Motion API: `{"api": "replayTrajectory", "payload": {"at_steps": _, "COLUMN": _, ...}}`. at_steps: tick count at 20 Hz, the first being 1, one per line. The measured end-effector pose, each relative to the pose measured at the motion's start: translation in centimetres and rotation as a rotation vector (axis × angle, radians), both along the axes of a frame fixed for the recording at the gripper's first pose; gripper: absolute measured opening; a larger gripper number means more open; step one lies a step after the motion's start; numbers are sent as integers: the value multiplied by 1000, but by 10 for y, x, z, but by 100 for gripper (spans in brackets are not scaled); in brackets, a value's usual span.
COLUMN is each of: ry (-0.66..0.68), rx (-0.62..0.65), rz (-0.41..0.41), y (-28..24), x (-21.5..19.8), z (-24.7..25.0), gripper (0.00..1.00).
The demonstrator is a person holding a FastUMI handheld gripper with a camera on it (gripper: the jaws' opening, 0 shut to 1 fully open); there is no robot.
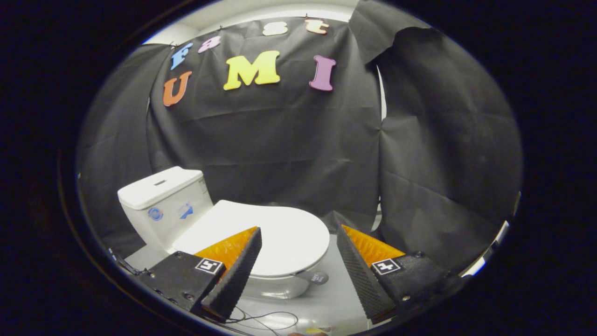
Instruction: Open the toilet lid.
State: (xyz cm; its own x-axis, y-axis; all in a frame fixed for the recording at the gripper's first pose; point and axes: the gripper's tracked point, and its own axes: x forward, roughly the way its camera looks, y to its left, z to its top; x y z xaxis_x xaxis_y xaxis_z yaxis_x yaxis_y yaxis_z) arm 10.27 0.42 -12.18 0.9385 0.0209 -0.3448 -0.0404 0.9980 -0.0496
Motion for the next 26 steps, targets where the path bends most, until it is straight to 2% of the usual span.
{"api": "replayTrajectory", "payload": {"at_steps": 3, "ry": 76, "rx": 40, "rz": 8, "y": -11, "x": 12, "z": -15, "gripper": 100}}
{"api": "replayTrajectory", "payload": {"at_steps": 6, "ry": 217, "rx": 138, "rz": 28, "y": -11, "x": 20, "z": -50, "gripper": 100}}
{"api": "replayTrajectory", "payload": {"at_steps": 9, "ry": 341, "rx": 236, "rz": -5, "y": -22, "x": 28, "z": -75, "gripper": 100}}
{"api": "replayTrajectory", "payload": {"at_steps": 12, "ry": 418, "rx": 351, "rz": -28, "y": -27, "x": 35, "z": -95, "gripper": 96}}
{"api": "replayTrajectory", "payload": {"at_steps": 16, "ry": 544, "rx": 407, "rz": -61, "y": -43, "x": 34, "z": -136, "gripper": 96}}
{"api": "replayTrajectory", "payload": {"at_steps": 21, "ry": 601, "rx": 551, "rz": -116, "y": -51, "x": 29, "z": -171, "gripper": 95}}
{"api": "replayTrajectory", "payload": {"at_steps": 26, "ry": 612, "rx": 665, "rz": -118, "y": -53, "x": 39, "z": -183, "gripper": 91}}
